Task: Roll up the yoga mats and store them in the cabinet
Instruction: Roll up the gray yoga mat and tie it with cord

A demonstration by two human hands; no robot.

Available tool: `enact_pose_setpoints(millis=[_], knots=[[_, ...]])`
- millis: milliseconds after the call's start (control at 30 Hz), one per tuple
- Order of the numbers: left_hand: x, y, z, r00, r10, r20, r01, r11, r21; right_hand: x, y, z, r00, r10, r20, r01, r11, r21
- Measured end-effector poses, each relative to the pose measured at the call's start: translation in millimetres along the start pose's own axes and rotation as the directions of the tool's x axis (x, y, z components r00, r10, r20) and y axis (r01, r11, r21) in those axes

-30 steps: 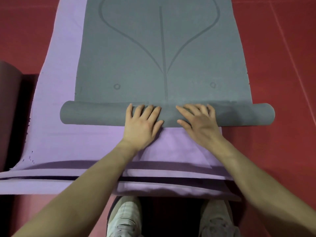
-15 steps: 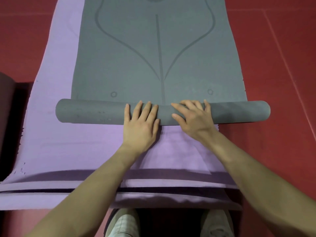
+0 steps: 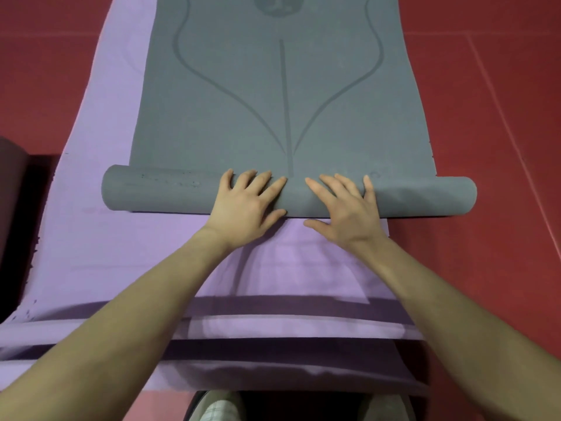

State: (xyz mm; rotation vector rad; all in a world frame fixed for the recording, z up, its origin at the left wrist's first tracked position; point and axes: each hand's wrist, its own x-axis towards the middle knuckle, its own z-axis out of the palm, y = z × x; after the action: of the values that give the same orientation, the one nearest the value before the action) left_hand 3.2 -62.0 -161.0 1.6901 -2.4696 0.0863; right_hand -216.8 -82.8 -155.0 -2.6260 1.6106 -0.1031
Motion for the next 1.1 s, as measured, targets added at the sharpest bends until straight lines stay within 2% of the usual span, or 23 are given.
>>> enact_pose_setpoints(millis=[100, 167, 233, 367, 500, 567, 733, 900, 1100], knots=[[8.3, -14.0, 1.6, 0.995, 0.002, 0.098, -0.007, 0.999, 0.043, 14.7, 4.0, -1.5, 0.996, 0.005, 0.088, -0.007, 1.0, 0.017], [15.6, -24.4, -1.9, 0.982, -0.006, 0.188, 0.001, 1.0, 0.026, 20.3, 7.1, 0.2, 0.997, -0.015, 0.07, 0.015, 1.0, 0.004], [20.2, -32.4, -4.2, 0.976, 0.029, 0.216, -0.023, 0.999, -0.033, 22.5, 9.8, 4.1, 0.999, -0.041, 0.027, 0.042, 0.999, -0.013], [14.4, -32.6, 0.1, 0.992, 0.12, 0.039, -0.118, 0.991, -0.06, 15.2, 4.5, 11.6, 0.995, -0.016, -0.1, 0.012, 0.999, -0.048], [-4.6, -15.7, 8.7, 0.983, 0.112, -0.147, -0.114, 0.993, -0.008, -1.2, -1.4, 18.2, 0.966, -0.018, -0.259, 0.008, 0.999, -0.041], [-15.5, -8.2, 9.6, 0.974, 0.111, -0.198, -0.113, 0.994, -0.002, -12.8, -2.5, 17.4, 0.958, -0.021, -0.287, 0.014, 1.0, -0.026], [-48.5, 14.7, 8.3, 0.961, 0.138, -0.241, -0.134, 0.99, 0.034, -52.1, -9.9, 13.0, 0.967, 0.001, -0.253, 0.005, 1.0, 0.024], [-86.0, 38.7, 3.2, 0.953, 0.123, -0.278, -0.123, 0.992, 0.017, -94.4, -22.3, 11.0, 0.948, -0.01, -0.317, 0.034, 0.997, 0.068], [-116.9, 60.4, -6.8, 0.955, 0.081, -0.285, -0.088, 0.996, -0.011, -127.6, -35.0, 3.1, 0.952, -0.008, -0.306, 0.031, 0.997, 0.072]])
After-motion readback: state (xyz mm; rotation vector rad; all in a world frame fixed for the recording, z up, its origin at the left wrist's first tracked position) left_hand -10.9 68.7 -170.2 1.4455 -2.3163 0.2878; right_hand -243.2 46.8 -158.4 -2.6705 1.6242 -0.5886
